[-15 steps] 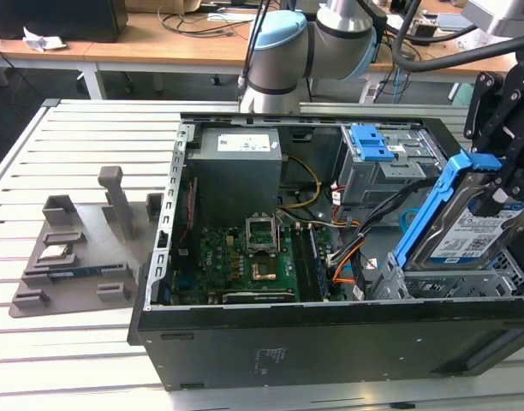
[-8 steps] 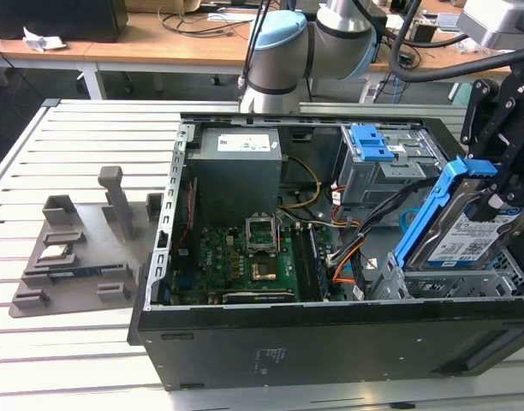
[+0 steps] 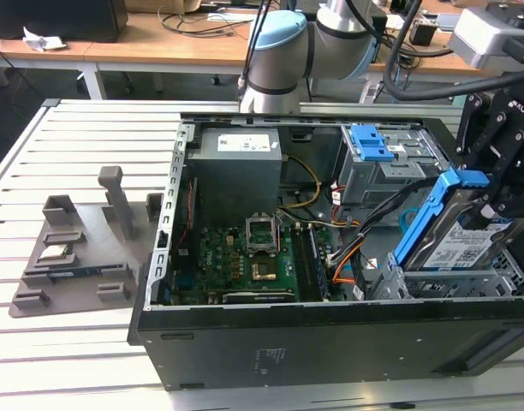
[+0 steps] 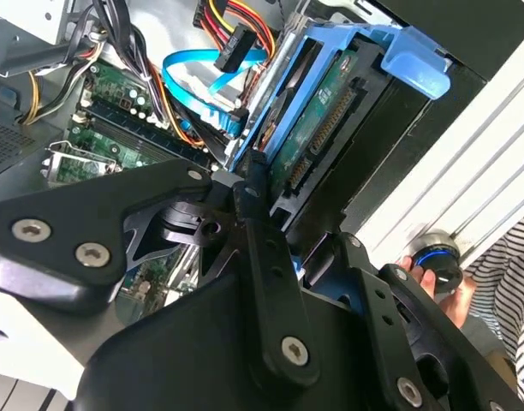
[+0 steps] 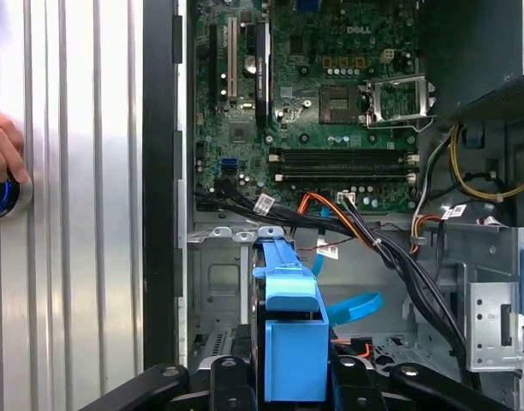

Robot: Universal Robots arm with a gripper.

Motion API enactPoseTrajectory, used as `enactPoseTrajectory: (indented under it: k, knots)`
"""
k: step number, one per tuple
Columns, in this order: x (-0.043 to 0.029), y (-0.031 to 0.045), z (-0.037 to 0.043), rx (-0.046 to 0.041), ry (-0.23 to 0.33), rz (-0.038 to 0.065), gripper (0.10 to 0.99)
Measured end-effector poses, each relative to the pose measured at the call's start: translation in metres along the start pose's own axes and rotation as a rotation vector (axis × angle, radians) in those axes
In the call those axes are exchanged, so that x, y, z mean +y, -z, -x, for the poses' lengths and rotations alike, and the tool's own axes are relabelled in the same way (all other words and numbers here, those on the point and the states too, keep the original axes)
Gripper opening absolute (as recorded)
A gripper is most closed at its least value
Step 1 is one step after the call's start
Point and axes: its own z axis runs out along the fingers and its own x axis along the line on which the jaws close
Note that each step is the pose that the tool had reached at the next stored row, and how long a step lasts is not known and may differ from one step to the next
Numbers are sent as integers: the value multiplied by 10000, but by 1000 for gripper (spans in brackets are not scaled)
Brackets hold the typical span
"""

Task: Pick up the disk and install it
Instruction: 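Insert the disk into the insertion slot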

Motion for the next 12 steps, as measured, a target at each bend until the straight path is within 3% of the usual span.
enactPoseTrajectory:
  k: [5,12]
  knots:
    - [-4,-153,2,0,0,1,365]
    - [-4,-162,1,0,0,0,365]
